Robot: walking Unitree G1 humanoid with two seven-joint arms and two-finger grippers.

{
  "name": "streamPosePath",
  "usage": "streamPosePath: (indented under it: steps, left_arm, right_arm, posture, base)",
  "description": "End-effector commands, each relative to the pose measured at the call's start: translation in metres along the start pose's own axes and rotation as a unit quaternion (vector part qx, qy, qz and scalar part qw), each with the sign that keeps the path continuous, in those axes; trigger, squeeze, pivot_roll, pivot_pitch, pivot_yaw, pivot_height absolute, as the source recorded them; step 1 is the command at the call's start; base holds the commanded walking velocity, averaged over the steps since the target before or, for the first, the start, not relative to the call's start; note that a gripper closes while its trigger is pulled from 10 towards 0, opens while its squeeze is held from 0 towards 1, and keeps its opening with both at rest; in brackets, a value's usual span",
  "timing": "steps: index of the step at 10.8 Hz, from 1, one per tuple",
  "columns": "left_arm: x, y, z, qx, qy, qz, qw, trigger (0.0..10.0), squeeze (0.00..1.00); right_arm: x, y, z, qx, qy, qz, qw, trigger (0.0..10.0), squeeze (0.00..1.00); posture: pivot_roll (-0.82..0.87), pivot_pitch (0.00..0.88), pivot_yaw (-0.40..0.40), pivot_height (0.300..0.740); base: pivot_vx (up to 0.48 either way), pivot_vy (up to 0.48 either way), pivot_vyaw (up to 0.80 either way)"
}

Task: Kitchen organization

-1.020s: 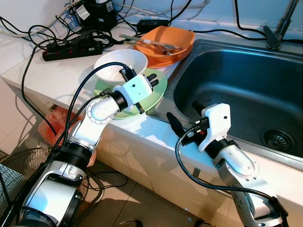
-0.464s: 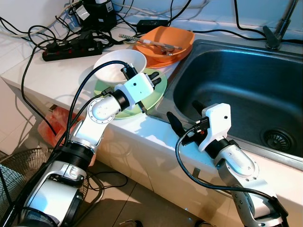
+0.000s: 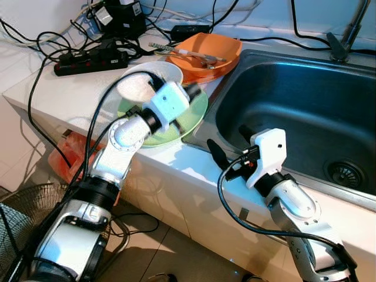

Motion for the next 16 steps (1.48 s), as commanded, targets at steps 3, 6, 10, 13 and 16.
streamPosePath:
  steps: [3, 6, 10, 13, 16]
  left_arm:
    - [0.027, -0.007, -0.013, 0.036, 0.018, 0.059, 0.997, 4.4, 0.00]
    - [0.046, -0.011, -0.015, 0.074, 0.069, 0.106, 0.989, 8.9, 0.00]
    - [0.049, 0.002, -0.010, 0.150, 0.168, 0.129, 0.966, 10.0, 0.00]
    - [0.046, 0.004, -0.012, 0.186, 0.255, 0.130, 0.940, 10.0, 0.00]
    - [0.046, -0.001, -0.005, 0.167, 0.326, 0.122, 0.922, 10.0, 0.00]
  right_arm:
    - [0.002, -0.004, 0.002, -0.010, 0.000, 0.008, 1.000, 10.0, 0.00]
    - [0.007, -0.007, 0.015, -0.057, -0.005, 0.023, 0.998, 10.0, 0.00]
    - [0.012, -0.012, 0.028, -0.093, -0.004, 0.032, 0.995, 10.0, 0.00]
    - [0.013, -0.016, 0.030, -0.096, -0.004, 0.033, 0.995, 10.0, 0.00]
    - [0.013, -0.017, 0.033, -0.102, -0.005, 0.033, 0.994, 10.0, 0.00]
  posture:
    - [0.00, 0.112, 0.143, 0.740]
    - [0.01, 0.103, 0.141, 0.740]
    - [0.02, 0.090, 0.121, 0.740]
    - [0.01, 0.079, 0.117, 0.740]
    - [0.01, 0.073, 0.113, 0.740]
  base:
    - [0.000, 0.000, 0.00]
    - [0.000, 0.000, 0.00]
    - [0.000, 0.000, 0.00]
    - [0.000, 0.000, -0.42]
    - [0.000, 0.000, -0.80]
Point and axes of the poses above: a point about 5 cm out from each wrist's last joint towards the gripper, its own y axis pointing back from the gripper into the wrist, its own x axis along the axis of the wrist's last joint, z = x × y, the point moved 1 cm from there along -y, pointing out of the wrist towards the gripper, and after that the axes turned 9 degrees about y, right-handed, at the moved point
